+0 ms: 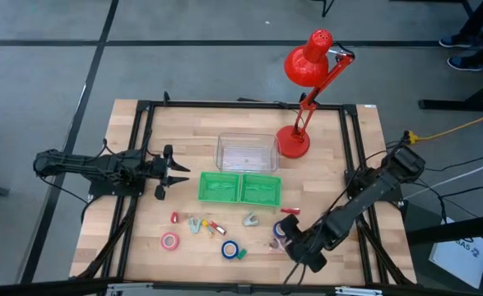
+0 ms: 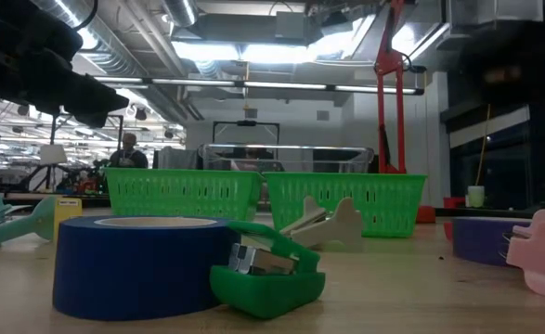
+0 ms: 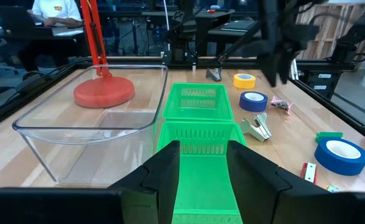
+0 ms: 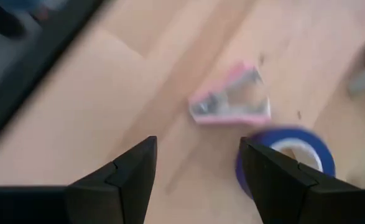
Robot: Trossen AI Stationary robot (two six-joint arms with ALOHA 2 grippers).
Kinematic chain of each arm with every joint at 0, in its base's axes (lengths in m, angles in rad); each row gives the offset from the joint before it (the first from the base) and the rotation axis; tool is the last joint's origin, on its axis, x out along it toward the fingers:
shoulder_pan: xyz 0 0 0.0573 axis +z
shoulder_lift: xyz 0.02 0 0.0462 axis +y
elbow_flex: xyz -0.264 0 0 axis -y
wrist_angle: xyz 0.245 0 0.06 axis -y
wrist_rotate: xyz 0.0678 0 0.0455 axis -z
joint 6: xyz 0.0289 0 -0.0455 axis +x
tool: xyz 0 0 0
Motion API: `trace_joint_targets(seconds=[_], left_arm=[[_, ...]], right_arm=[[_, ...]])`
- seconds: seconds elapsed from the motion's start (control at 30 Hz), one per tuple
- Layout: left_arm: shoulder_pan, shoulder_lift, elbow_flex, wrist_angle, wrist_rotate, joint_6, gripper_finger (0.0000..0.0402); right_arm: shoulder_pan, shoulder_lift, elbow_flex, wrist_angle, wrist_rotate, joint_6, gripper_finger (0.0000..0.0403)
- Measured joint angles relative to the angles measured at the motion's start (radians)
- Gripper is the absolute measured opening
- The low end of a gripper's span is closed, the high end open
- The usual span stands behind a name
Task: Pick and place Stapler, Stapler remover, tape
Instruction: Put the top blue tape into the right green bin
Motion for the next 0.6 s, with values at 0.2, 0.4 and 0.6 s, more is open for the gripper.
trace_joint_targets(seconds=[0.2,0.4,0.6], left_arm=[[0.0,0.0,0.0,0.0,0.0,0.0,0.013],[0.0,0.0,0.0,0.0,0.0,0.0,0.013],[0.0,0.0,0.0,0.0,0.0,0.0,0.013]], right_arm=[[-0.001,-0.01,0.0,-0.011,0.147,-0.004,0.0232],[-0.019,-0.008,-0.029,-0.024,0.117,-0.026,0.0232],[-0.038,-0.008,-0.048,-0.021,0.112,-0.026,0.0232]])
